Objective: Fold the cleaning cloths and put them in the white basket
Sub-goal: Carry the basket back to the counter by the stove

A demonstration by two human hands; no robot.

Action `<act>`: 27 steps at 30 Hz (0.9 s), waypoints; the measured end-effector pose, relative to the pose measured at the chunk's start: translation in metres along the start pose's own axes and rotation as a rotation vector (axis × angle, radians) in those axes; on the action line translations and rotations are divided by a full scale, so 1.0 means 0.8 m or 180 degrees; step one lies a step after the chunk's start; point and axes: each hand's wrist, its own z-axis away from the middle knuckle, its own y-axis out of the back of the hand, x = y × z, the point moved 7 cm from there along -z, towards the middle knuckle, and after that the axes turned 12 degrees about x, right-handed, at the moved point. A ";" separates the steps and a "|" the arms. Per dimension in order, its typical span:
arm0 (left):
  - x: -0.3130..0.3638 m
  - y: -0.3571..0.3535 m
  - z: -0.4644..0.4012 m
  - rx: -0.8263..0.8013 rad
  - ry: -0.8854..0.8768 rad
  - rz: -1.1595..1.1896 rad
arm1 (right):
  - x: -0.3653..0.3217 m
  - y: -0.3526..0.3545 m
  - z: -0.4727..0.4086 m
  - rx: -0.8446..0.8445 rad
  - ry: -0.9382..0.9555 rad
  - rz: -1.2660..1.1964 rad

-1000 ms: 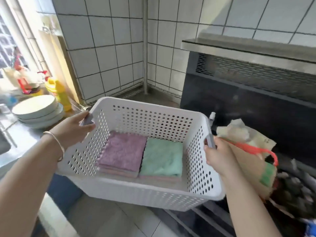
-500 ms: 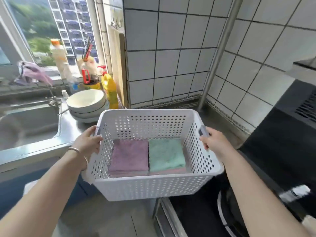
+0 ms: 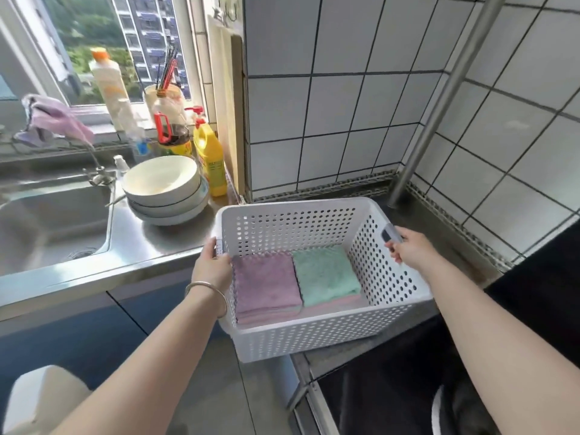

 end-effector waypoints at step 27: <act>0.035 -0.198 0.032 0.0297 0.0449 0.0792 | 0.046 0.026 0.021 0.0080 0.1512 0.1789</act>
